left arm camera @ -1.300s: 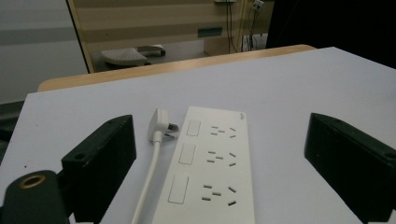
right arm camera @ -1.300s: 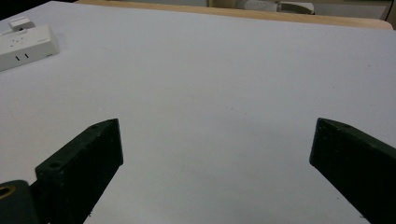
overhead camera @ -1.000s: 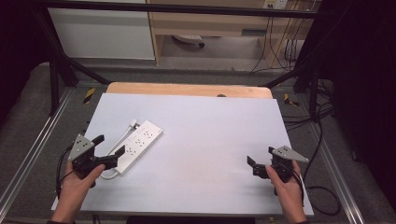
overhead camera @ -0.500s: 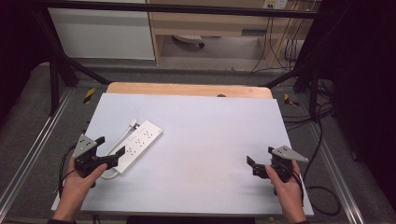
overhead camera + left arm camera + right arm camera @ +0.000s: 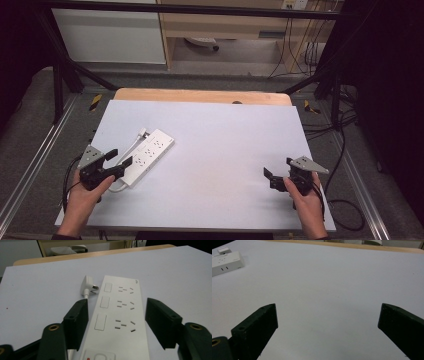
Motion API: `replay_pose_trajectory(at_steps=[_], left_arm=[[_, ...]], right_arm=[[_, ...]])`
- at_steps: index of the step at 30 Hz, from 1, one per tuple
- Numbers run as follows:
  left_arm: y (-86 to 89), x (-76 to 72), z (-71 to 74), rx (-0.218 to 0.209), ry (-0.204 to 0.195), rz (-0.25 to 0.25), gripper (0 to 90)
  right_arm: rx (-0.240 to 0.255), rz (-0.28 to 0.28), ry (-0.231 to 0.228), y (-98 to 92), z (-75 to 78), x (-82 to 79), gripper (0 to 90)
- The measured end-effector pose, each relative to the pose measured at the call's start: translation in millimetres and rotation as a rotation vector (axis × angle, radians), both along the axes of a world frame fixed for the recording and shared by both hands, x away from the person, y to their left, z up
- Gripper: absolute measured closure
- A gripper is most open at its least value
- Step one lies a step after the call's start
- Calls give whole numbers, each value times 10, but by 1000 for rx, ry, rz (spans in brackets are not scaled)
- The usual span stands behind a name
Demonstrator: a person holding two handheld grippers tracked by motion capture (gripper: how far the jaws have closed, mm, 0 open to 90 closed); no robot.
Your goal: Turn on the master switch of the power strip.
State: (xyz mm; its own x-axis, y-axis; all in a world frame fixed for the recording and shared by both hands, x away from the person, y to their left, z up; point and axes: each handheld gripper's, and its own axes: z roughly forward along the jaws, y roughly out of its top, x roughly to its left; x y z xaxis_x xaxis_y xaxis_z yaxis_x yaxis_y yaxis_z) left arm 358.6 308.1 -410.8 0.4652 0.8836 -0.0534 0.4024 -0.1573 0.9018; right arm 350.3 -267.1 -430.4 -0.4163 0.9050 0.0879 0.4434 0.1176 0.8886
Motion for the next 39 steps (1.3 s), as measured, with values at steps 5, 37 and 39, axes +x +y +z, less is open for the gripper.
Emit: replay_pose_trajectory(at_steps=[5, 37, 39], left_arm=[[11, 11, -14, -1, 19, 4, 510], [102, 39, -102, 43, 114, 0, 899], [110, 45, -120, 49, 133, 3, 900]], right_arm=[[2, 0, 1, 2, -1, 1, 30], [-6, 11, 3, 12, -2, 4, 31], [-6, 10, 5, 15, -3, 5, 31]])
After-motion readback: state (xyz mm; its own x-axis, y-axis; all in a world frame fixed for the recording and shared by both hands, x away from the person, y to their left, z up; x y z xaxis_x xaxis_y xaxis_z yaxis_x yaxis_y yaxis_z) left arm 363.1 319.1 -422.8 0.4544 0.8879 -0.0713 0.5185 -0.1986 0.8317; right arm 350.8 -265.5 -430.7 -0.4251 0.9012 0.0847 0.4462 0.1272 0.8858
